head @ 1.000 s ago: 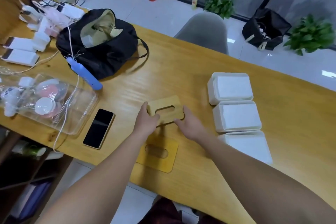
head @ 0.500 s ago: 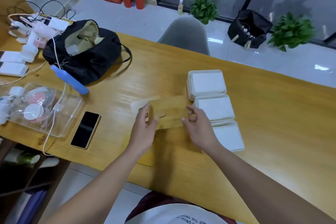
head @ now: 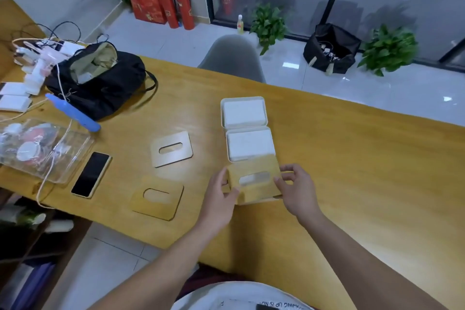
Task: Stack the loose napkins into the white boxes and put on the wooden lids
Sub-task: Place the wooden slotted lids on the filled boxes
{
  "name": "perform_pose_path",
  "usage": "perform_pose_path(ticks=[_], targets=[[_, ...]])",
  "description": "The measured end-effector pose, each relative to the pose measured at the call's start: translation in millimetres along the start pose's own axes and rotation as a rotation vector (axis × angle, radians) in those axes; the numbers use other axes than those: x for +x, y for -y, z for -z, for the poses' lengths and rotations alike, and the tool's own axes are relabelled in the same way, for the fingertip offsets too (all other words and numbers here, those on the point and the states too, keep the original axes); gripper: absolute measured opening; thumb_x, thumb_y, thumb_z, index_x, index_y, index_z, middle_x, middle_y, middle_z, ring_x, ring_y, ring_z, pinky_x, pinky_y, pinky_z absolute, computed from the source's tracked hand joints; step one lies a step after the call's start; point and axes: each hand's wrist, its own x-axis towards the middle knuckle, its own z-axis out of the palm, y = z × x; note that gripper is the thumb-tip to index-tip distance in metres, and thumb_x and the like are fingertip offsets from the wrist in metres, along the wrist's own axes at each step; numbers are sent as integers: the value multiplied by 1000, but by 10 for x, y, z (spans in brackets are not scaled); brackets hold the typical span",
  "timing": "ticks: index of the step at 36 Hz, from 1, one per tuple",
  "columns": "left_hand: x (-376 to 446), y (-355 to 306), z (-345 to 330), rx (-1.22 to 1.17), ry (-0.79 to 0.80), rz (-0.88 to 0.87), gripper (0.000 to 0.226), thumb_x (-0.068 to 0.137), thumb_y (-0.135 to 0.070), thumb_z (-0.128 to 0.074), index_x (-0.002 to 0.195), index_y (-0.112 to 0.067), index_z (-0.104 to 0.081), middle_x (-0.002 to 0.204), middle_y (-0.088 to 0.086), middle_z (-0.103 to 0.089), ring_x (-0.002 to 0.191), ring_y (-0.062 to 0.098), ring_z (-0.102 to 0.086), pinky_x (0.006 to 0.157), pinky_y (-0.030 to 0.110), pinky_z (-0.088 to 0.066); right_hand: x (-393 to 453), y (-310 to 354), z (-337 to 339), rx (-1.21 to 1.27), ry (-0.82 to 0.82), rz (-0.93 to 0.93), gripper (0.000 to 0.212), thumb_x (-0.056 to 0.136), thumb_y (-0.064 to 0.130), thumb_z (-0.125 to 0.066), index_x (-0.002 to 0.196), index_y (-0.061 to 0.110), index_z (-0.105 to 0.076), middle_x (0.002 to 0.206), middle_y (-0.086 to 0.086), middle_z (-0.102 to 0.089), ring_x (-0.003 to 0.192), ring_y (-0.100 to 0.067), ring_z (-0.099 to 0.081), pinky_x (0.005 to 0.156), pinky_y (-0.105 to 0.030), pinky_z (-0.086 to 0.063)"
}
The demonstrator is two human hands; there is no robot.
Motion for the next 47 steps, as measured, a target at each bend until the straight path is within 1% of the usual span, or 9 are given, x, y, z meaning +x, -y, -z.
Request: perform_pose_path(ticks=[7,13,17,22,27,31,37,43,47], targets=[[-16,102,-205,106,-78,98,59,114,-21,-41,171,-32,-28,172,-13,-34,157,14,-36,128,40,-36,103,-133,94,0,22,7,21,102,13,-72,120,18,-63,102,0,-73,88,-18,-74,49,-15,-50],[-39,141,-366,87,-48,71,58,113,-21,-36,161,-53,-39,142,-17,-64,107,8,-69,79,29,-59,167,-237,121,19,23,-12,21,102,11,-72,121,14,-63,105,-5,-71,85,-20,-73,45,-15,-49],[-91,100,-412,71,-73,60,57,115,-21,-37,163,-51,-37,145,-23,-60,117,0,-63,86,24,-57,210,-304,131,29,32,-18,21,103,12,-72,121,15,-62,105,-3,-71,88,-17,-72,51,-19,-57],[-107,106,-426,68,-90,45,56,115,-19,-38,160,-51,-43,140,-23,-63,96,-11,-59,84,19,-54,286,-385,98,13,53,-1,22,101,18,-75,120,21,-64,106,1,-74,92,-20,-75,74,-47,-67],[-95,130,-461,74,-112,57,54,115,-20,-38,163,-46,-42,142,-22,-63,113,4,-66,93,29,-59,320,-430,49,15,52,20,23,101,19,-75,120,24,-62,107,3,-73,92,-18,-74,74,-44,-66],[-104,102,-486,69,-108,93,54,116,-18,-38,164,-45,-40,104,-33,-61,85,9,-63,85,36,-60,335,-474,30,9,30,29,23,102,21,-74,121,25,-62,108,4,-72,94,-17,-73,71,-36,-62],[-56,209,-509,71,-112,86,61,116,-16,-42,169,-43,-30,94,-36,-53,76,-3,-49,84,26,-49,283,-481,23,-8,-14,115,17,101,18,-74,115,26,-68,106,13,-70,88,2,-67,63,-17,-53],[-35,311,-493,98,-97,71,65,114,-21,-52,167,-51,-30,124,-29,-66,92,-10,-63,88,21,-57,354,-562,54,-240,-65,285,26,95,25,-83,121,23,-77,107,9,-64,87,-10,-58,77,-19,-44],[-56,348,-487,108,-138,47,62,114,-25,-55,167,-46,-33,135,-23,-66,101,-17,-60,84,9,-49,383,-623,28,-246,-43,245,31,95,23,-83,126,17,-78,105,7,-61,80,-7,-59,71,-5,-41]])
